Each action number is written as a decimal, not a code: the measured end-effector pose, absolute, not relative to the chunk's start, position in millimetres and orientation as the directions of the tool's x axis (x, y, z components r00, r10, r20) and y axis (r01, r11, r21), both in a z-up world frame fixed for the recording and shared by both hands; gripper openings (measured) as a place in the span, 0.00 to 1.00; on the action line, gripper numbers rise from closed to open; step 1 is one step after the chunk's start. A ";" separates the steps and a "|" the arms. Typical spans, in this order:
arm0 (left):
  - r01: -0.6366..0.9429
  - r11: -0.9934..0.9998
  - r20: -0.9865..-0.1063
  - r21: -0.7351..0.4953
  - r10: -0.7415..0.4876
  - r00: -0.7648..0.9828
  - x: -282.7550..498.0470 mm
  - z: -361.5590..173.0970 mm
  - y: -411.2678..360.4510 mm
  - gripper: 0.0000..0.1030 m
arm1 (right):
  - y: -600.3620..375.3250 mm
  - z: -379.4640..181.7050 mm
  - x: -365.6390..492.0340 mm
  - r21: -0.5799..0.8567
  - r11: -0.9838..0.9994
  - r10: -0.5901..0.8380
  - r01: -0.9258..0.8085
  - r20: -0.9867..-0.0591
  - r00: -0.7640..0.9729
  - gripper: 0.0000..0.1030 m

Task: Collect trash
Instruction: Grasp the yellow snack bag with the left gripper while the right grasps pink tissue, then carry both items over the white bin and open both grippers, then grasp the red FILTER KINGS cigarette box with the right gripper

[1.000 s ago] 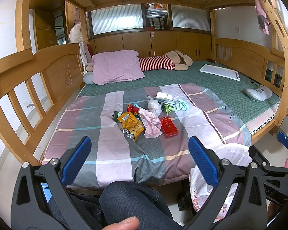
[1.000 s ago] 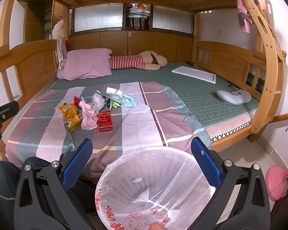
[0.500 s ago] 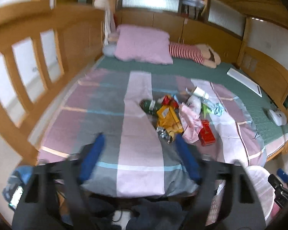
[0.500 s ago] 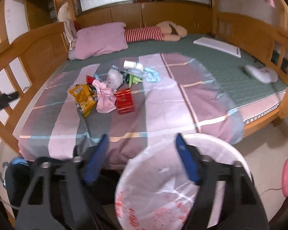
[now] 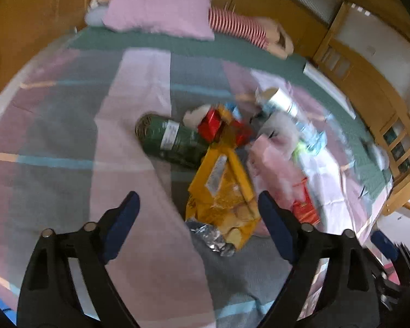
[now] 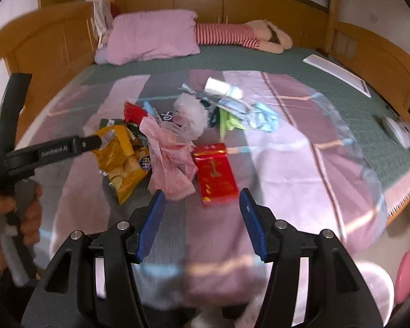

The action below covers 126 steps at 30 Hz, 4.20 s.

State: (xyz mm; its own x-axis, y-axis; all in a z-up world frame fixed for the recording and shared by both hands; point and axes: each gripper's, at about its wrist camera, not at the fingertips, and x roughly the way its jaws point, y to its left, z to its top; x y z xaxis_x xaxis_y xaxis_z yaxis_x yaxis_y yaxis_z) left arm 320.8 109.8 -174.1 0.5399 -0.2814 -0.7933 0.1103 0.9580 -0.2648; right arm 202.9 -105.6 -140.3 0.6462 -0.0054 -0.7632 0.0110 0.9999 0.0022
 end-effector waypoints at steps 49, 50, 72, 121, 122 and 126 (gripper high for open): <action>0.592 0.752 -0.581 -0.289 -0.629 0.516 111.6 -36.9 6.6 0.12 | -247.0 -60.4 -28.9 0.128 0.987 0.002 0.101 -0.629 0.777 0.03; 0.607 0.742 -0.596 -0.285 -0.633 0.494 106.1 -40.4 -6.3 0.12 | -255.0 -66.1 -33.2 0.133 0.984 -0.005 0.118 -0.641 0.767 0.03; 0.722 0.632 -0.814 -0.280 -0.555 0.170 74.8 -124.8 -132.4 0.24 | -320.8 -95.9 -79.2 0.151 0.969 -0.050 0.197 -0.658 0.752 0.49; -0.216 0.963 -0.869 -0.159 -0.033 0.494 276.2 -189.9 187.0 0.90 | -122.4 -244.8 304.9 -0.069 0.995 -0.026 -0.073 -0.877 0.480 0.38; -0.218 0.963 -0.870 -0.157 -0.031 0.493 275.8 -190.4 187.1 0.90 | -123.7 -243.5 302.4 -0.039 0.997 -0.003 -0.066 -0.878 0.478 0.33; -0.223 0.964 -0.872 -0.143 -0.016 0.489 276.5 -192.3 185.7 0.90 | -116.8 -238.7 293.4 -0.029 0.996 0.015 -0.083 -0.876 0.483 0.23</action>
State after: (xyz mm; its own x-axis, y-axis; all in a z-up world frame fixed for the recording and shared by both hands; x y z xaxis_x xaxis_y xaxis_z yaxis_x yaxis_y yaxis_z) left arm 276.5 185.7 -192.3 0.4894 -0.0159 -0.8719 -0.2229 0.9644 -0.1426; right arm 293.4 -116.8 -238.7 0.4827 0.0153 -0.8757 -0.0835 0.9961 -0.0286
